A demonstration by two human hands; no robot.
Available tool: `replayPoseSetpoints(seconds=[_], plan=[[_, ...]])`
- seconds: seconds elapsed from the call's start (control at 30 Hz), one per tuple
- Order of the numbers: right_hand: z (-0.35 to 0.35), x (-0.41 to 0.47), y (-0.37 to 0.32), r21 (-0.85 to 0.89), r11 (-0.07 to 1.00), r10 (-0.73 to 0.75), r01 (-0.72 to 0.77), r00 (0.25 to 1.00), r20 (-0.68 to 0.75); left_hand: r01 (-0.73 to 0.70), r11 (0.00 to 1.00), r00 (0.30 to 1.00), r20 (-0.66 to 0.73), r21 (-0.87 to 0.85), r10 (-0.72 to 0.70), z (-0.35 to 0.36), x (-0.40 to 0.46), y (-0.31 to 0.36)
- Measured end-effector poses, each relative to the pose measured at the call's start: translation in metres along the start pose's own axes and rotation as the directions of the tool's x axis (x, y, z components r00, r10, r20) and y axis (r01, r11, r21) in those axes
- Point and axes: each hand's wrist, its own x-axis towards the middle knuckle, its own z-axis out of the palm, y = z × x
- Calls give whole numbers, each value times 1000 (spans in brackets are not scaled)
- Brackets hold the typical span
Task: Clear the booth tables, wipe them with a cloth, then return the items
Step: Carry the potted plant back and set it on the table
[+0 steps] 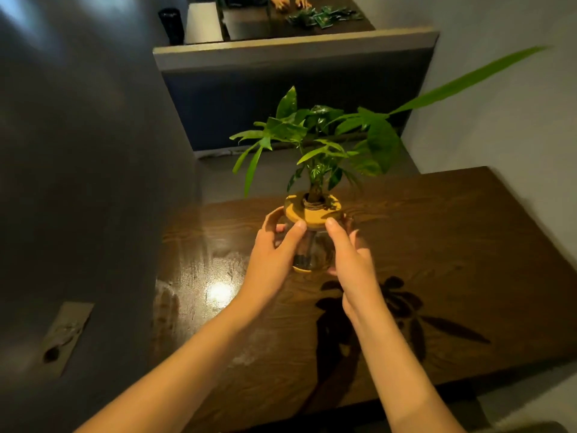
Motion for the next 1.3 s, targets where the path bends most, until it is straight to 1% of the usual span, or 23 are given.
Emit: replayPoseSetpoints(seconds=[0.1, 0.23, 0.3, 0.37, 0.47, 0.57, 0.63, 0.73, 0.9, 1.07, 1.17, 1.3], plan=[[-20, 18, -3, -4, 1000, -8, 8, 1000, 9, 21, 1000, 1000, 4, 9, -21, 25, 8, -1], [-43, 35, -2, -17, 997, -81, 81, 996, 31, 21, 999, 998, 66, 34, -23, 53, 24, -4], [-57, 40, 0, -32, 994, -106, 105, 994, -17, 4, 999, 994, 106, 46, -8, 70, 31, -9], [-77, 50, 1, -25, 996, -87, 85, 992, -87, 14, 998, 991, 129, 68, -22, 93, 37, -16], [-116, 69, 6, 3, 999, -46, 47, 981, -188, -2, 989, 979, 201, 145, -27, 135, 43, -21], [-165, 92, 8, 55, 998, -17, 32, 966, -257, -17, 983, 959, 280, 184, -36, 191, 52, -24], [-187, 106, 8, 57, 998, -15, 34, 957, -291, -23, 985, 953, 303, 170, -30, 218, 56, -27], [-238, 141, 4, 65, 997, -18, 42, 942, -336, -23, 984, 940, 339, 176, -39, 284, 67, -32], [-321, 200, -6, 84, 996, -2, 33, 940, -340, -33, 983, 940, 340, 180, -31, 384, 96, -47], [-389, 255, -8, 94, 995, 20, 13, 940, -341, -68, 981, 928, 372, 180, -3, 471, 127, -71], [-418, 290, -7, 116, 993, 23, 16, 942, -334, -48, 979, 939, 344, 200, -24, 509, 148, -88], [-443, 343, -5, 83, 996, -13, 44, 940, -341, 0, 981, 938, 339, 196, -68, 548, 178, -101]])
